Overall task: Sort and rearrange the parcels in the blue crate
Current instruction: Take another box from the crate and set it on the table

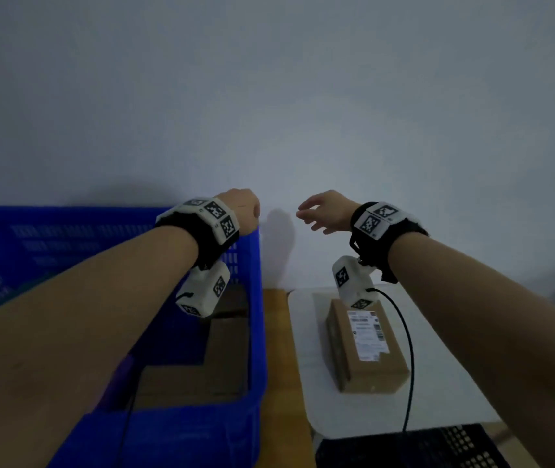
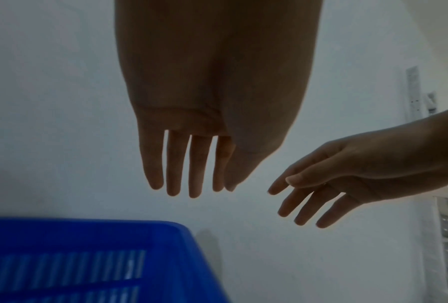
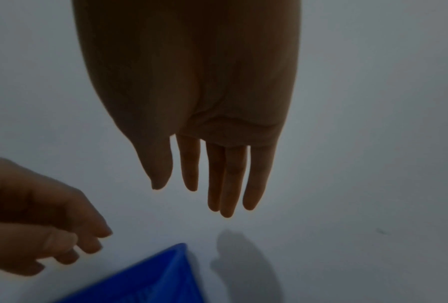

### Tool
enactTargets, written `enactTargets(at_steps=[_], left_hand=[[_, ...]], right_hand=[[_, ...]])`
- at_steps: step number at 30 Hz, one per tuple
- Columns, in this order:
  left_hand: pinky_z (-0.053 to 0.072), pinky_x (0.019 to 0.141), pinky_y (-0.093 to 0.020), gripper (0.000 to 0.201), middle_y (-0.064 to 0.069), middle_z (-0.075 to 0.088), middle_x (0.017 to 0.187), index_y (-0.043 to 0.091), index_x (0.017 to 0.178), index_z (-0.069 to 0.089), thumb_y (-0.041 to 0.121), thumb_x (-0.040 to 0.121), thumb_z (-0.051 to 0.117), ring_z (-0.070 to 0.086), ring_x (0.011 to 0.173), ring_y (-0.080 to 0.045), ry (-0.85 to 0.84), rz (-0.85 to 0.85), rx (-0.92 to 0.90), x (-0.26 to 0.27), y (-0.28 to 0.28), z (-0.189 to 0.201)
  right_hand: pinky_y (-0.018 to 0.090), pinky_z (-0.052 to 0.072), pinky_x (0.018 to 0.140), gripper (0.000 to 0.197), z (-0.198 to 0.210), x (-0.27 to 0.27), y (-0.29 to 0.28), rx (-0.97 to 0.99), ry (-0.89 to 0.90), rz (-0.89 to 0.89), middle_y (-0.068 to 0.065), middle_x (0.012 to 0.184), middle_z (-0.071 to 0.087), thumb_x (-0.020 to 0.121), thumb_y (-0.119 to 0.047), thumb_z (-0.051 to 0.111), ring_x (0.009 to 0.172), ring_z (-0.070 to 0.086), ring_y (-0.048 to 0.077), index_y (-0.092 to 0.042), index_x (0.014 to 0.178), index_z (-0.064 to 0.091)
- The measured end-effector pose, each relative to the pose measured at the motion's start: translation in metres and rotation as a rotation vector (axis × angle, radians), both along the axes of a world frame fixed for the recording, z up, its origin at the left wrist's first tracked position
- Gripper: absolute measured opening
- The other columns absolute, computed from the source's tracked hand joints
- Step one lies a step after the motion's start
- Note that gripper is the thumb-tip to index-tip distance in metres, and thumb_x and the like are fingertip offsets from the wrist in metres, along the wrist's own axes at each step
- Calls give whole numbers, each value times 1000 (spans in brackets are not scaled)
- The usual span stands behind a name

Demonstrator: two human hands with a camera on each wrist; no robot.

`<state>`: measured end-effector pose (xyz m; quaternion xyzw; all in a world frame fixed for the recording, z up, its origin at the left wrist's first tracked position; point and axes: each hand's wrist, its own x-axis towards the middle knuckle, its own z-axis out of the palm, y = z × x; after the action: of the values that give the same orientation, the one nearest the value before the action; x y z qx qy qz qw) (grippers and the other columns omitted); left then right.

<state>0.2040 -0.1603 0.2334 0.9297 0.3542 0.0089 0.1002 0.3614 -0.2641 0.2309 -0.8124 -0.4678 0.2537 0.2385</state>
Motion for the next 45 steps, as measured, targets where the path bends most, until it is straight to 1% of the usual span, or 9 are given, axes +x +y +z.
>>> enactTargets(at_steps=[7,14,16,20,28,33,37,42,45], left_hand=[[45,91,-30,29,-8,62,127,11,118,65,21,93,54,58,113,-25,43,38,-54,-121,66,-5],[45,92,-30,26,-7,66,120,11,113,69,18,91,56,60,112,-24,117,-51,-103,-181,95,-43],[45,91,-29,27,-8,66,119,10,114,68,19,91,57,60,112,-25,137,-84,-163,-185,97,-56],[50,61,-28,28,-7,62,103,11,116,63,26,93,57,61,93,-23,143,-4,-565,-191,98,-86],[47,95,-48,63,-23,39,145,6,148,26,30,96,51,45,128,-40,97,240,-1165,-195,95,-138],[41,97,-50,66,-25,25,152,9,149,24,38,96,49,32,137,-44,160,354,-1403,-198,101,-166],[38,101,-51,66,-27,25,150,7,146,26,41,94,50,32,136,-44,219,439,-1506,-197,100,-189],[35,106,-53,81,-22,15,156,15,153,8,44,92,52,26,139,-42,294,494,-1629,-200,89,-210],[32,108,-54,84,-19,7,158,19,153,6,45,90,54,18,142,-43,351,514,-1686,-203,83,-222]], right_hand=[[36,53,83,37,-1,-109,59,-42,29,37,8,106,63,94,-31,54,92,61,20,-8,122,60],[42,52,94,42,-37,-181,84,-274,53,39,12,119,63,94,-33,56,107,63,27,-9,128,55],[41,54,88,42,-52,-192,86,-355,63,15,12,113,64,92,-32,58,98,63,25,-6,126,58],[27,51,65,42,-82,-203,89,-460,14,-10,9,98,64,88,-31,63,85,59,21,-4,120,63],[18,38,50,53,-123,-205,85,-838,101,-42,19,123,60,96,-43,47,84,64,26,-6,133,44],[23,34,49,42,-137,-199,76,-905,126,-115,8,69,48,98,-40,43,53,41,19,-7,122,50],[29,40,52,59,-145,-195,68,-979,131,-192,8,71,46,96,-43,45,58,47,22,3,133,43],[30,43,53,43,-154,-196,64,-1056,163,-214,12,79,55,95,-47,45,60,52,21,-7,108,51],[37,52,70,47,-153,-199,62,-1060,240,-250,15,94,63,95,-46,47,80,63,29,-9,122,53]])
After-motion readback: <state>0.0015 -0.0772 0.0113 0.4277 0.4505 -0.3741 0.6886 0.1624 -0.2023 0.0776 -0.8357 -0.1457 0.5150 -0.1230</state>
